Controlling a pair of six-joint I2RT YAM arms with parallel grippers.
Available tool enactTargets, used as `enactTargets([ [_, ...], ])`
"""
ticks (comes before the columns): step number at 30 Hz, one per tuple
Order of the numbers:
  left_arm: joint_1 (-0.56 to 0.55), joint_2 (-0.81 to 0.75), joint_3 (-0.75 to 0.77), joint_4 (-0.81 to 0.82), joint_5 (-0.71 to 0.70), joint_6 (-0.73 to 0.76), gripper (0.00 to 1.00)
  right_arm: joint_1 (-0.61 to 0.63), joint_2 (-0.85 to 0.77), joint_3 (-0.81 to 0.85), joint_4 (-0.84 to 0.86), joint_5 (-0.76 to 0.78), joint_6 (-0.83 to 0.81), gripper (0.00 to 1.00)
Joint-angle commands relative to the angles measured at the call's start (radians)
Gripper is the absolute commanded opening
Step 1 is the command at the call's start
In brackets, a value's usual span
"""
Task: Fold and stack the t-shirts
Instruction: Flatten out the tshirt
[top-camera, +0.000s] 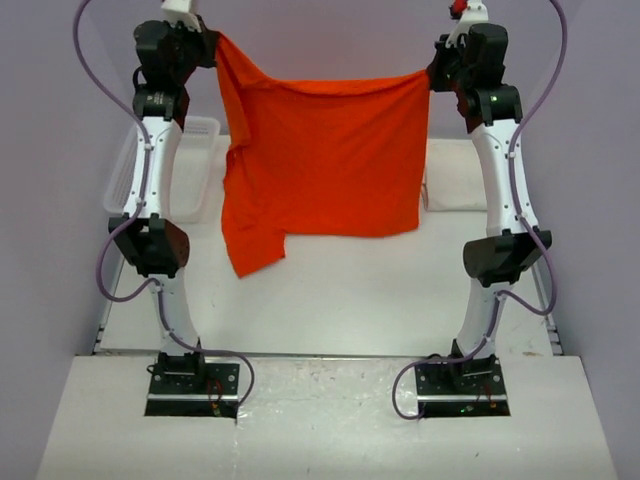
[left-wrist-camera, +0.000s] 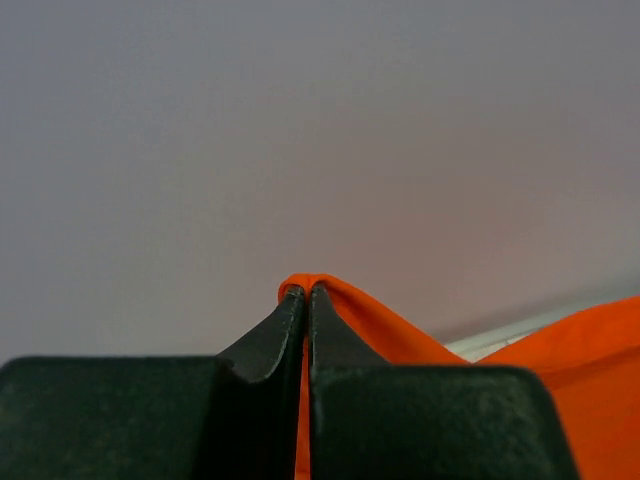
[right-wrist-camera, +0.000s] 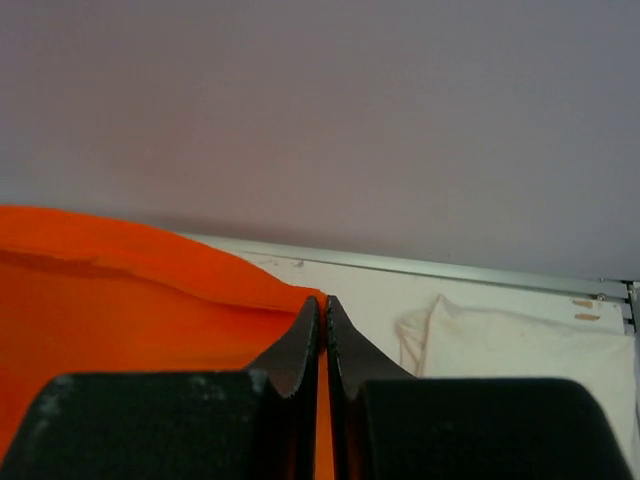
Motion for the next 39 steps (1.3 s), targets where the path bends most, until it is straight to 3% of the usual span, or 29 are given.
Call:
enactTargets([
  [1,0.042,-0.128,0.101,0.261,0.086,-0.017,0.0,-0.004,-0.108,0.059,0.052,-0.047,-0.024,0.0],
  [3,0.045,-0.2,0.028,0.31,0.102,-0.015,0.0,-0.004,-0.126,0.067,0.039,-0.048,-0.029,0.0],
  [7,0.045,-0.252,0.018,0.303,0.163,-0.005,0.0,-0.022,-0.173,0.019,0.05,-0.056,-0.023,0.0],
  [11,0.045,-0.258,-0.035,0.164,0.255,-0.026,0.0,-0.033,-0.161,-0.1,0.015,-0.067,-0.004,0.0],
  [14,0.041,-0.321,-0.255,0.074,0.335,-0.047,0.0,-0.031,-0.169,-0.263,-0.04,-0.07,0.025,0.0],
  [15,0.035,-0.353,-0.451,0.068,0.3,-0.06,0.0,-0.03,-0.186,-0.327,-0.036,-0.065,0.04,0.0],
  [17,-0.002,-0.443,-0.648,0.074,0.249,-0.115,0.0,-0.028,-0.23,-0.56,0.01,-0.078,0.085,0.0],
  [18,-0.024,-0.477,-0.833,0.082,0.193,-0.133,0.0,-0.016,-0.289,-0.643,0.038,-0.071,0.105,0.0],
  [19,-0.08,-0.508,-0.913,0.092,0.163,-0.15,0.0,-0.005,-0.314,-0.786,0.056,-0.074,0.131,0.0],
  [21,-0.171,-0.601,-1.099,0.063,0.055,-0.175,0.0,0.039,-0.35,-0.881,0.03,-0.003,0.166,0.0],
  [25,-0.202,-0.807,-1.346,-0.059,-0.013,-0.389,0.0,0.128,-0.449,-1.145,0.041,0.131,0.287,0.0],
  [30,-0.205,-1.036,-1.453,-0.228,-0.073,-0.404,0.0,0.16,-0.633,-1.421,0.113,0.202,0.35,0.0],
  [34,-0.205,-1.163,-1.46,-0.43,-0.18,-0.391,0.0,0.16,-0.753,-1.478,0.07,0.22,0.385,0.0],
  [39,-0.205,-1.231,-1.482,-0.507,-0.228,-0.432,0.0,0.16,-0.789,-1.518,0.041,0.304,0.387,0.0],
])
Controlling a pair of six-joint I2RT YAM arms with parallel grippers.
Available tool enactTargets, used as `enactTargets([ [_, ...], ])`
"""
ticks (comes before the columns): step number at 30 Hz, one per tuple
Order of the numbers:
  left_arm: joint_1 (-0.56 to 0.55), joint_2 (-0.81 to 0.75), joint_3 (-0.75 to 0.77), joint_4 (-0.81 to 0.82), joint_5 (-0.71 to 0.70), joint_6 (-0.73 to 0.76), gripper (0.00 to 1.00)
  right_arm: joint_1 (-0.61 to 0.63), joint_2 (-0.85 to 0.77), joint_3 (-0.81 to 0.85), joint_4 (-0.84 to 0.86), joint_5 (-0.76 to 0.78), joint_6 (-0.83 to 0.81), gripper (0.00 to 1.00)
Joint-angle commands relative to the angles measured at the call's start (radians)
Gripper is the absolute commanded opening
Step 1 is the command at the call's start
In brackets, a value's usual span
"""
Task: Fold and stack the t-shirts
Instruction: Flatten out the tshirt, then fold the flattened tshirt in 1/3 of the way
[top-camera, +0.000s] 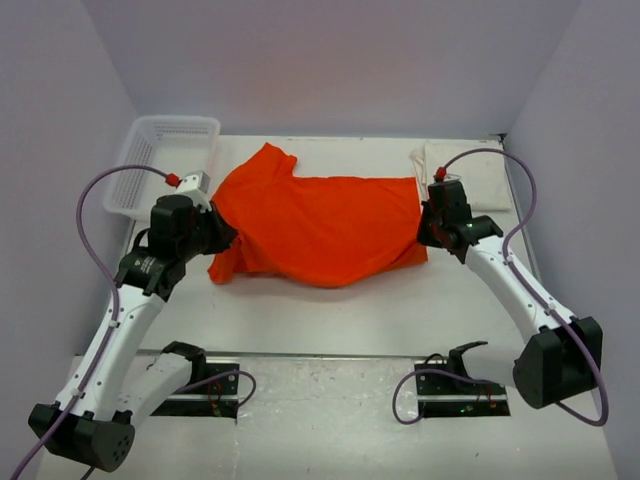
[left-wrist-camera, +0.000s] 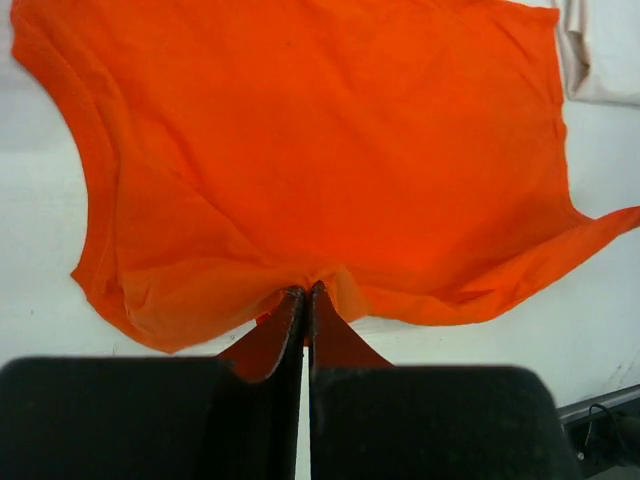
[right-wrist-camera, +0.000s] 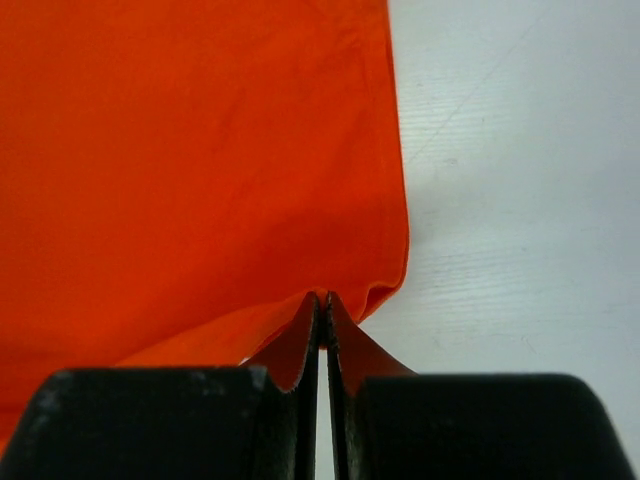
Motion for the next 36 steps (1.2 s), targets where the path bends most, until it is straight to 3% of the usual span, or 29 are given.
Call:
enactTargets([
  [1,0.004,-0.022,-0.05,-0.111,-0.049,-0.04,0.0,0.001,0.01,-0.017,-0.025,0.111,0.033,0.0],
  [9,0.004,0.022,-0.098,-0.106,-0.084,0.003,0.0,-0.001,0.058,-0.062,0.0,0.147,0.06,0.0],
  [20,0.007,0.214,0.144,-0.091,-0.228,0.058,0.0,-0.011,0.17,0.05,-0.016,0.17,0.052,0.0],
  [36,0.018,0.496,0.25,0.0,-0.162,0.076,0.0,-0.045,0.3,0.102,0.026,0.124,0.009,0.0],
])
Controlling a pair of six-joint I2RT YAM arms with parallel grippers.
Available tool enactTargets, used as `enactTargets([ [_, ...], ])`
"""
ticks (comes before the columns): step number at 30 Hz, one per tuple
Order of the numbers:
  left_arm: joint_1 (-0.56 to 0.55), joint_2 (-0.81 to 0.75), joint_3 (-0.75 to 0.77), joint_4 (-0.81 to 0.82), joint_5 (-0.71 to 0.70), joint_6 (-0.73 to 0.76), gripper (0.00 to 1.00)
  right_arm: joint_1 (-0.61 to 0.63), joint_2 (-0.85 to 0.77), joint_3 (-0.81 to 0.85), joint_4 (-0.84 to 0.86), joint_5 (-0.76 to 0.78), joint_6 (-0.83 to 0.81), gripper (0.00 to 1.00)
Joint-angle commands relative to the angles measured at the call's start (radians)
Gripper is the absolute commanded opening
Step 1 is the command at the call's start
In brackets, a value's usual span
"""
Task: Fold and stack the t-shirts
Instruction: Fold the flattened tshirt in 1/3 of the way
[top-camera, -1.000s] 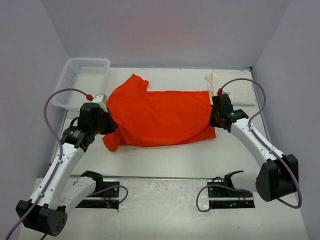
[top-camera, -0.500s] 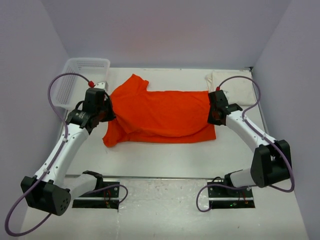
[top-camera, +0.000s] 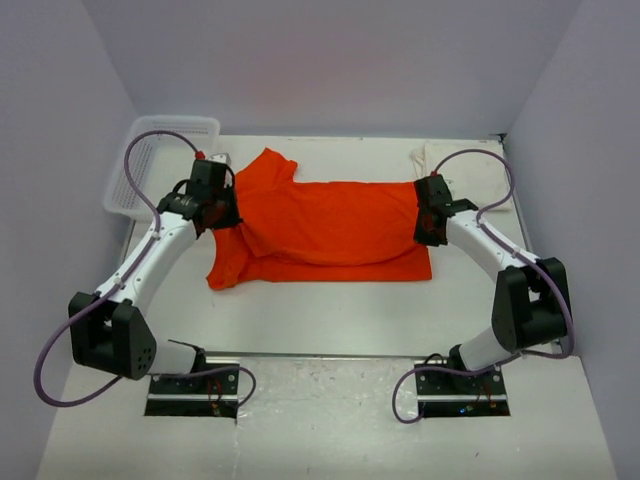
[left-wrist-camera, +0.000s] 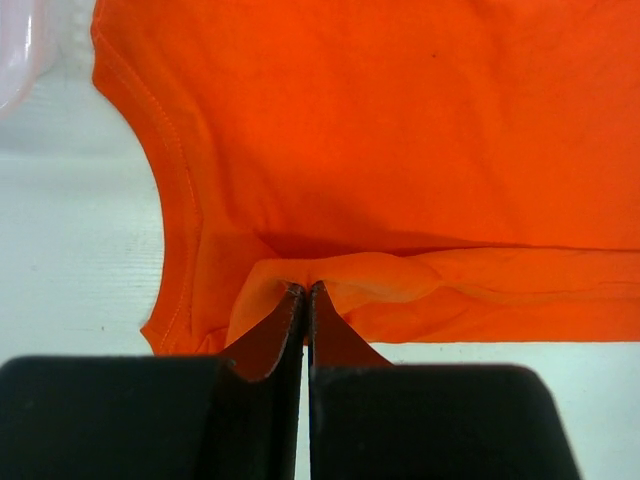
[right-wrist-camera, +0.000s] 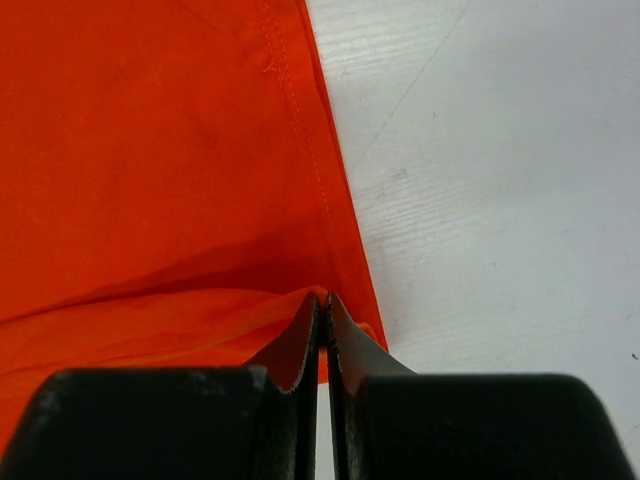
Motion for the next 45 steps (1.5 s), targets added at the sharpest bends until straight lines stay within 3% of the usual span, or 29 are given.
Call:
enactTargets([
  [1,0.006,0.033,0.056,0.048,0.007,0.022,0.0,-0.006,0.017,0.05,0.028,0.0,-0.012,0.0],
  [19,0.008,0.199,0.136,0.057,-0.022,0.036,0.0,-0.021,0.077,0.071,0.031,-0.015,-0.021,0.0],
  [45,0.022,0.288,0.279,0.042,-0.046,0.027,0.0,-0.049,0.085,0.117,0.023,-0.018,-0.029,0.0],
])
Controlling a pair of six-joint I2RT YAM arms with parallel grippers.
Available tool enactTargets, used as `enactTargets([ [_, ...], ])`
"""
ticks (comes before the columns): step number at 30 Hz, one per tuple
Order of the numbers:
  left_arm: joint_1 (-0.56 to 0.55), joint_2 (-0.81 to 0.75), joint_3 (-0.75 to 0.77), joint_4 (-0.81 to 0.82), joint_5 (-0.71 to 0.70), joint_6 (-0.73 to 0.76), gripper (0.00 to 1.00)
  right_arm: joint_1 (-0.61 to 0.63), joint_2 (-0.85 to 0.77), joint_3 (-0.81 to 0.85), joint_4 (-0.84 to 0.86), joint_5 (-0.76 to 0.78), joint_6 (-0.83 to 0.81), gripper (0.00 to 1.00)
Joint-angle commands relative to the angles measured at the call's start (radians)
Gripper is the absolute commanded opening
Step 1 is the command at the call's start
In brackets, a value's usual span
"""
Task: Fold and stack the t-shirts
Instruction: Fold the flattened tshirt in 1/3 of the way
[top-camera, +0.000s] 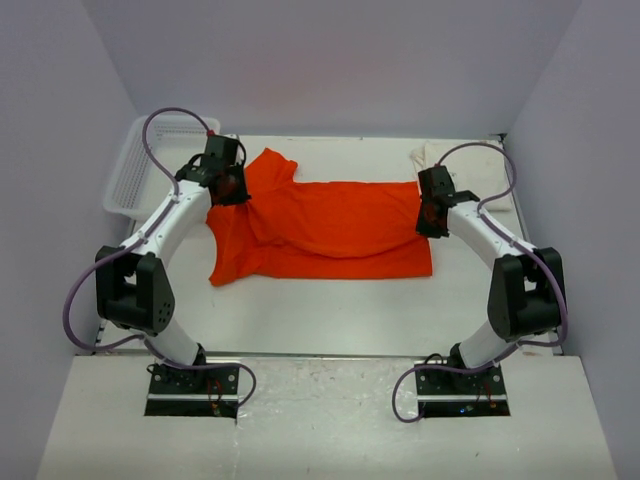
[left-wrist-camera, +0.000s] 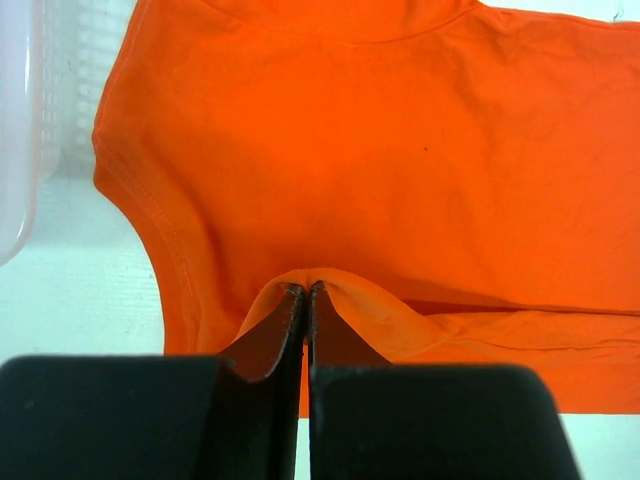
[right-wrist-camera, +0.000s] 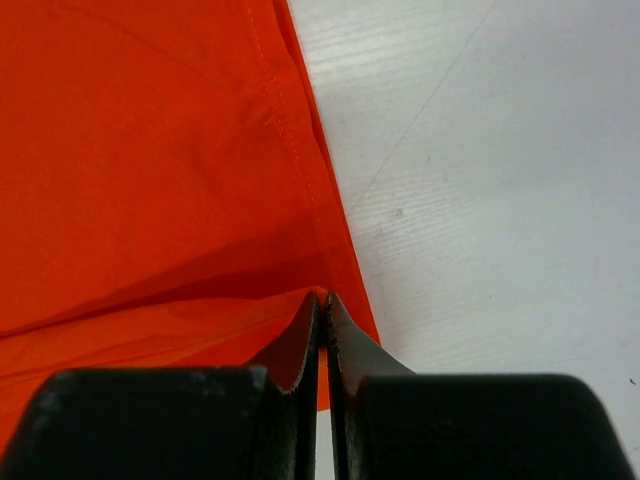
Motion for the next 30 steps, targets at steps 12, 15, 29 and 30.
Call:
enactTargets([
  [12,0.022,0.158,0.113,0.035,-0.016,-0.006,0.0,-0.007,0.119,0.13,0.005,-0.039,-0.006,0.0],
  [15,0.022,0.171,0.122,0.08,-0.091,0.003,0.35,-0.007,0.152,0.159,-0.001,-0.033,-0.008,0.0],
  [29,-0.135,-0.284,-0.157,-0.103,-0.372,-0.025,0.9,0.013,-0.042,0.135,-0.018,-0.073,-0.016,0.68],
  [30,-0.135,-0.299,-0.198,-0.101,-0.342,-0.043,0.85,0.011,-0.086,0.048,-0.002,-0.099,0.0,0.68],
])
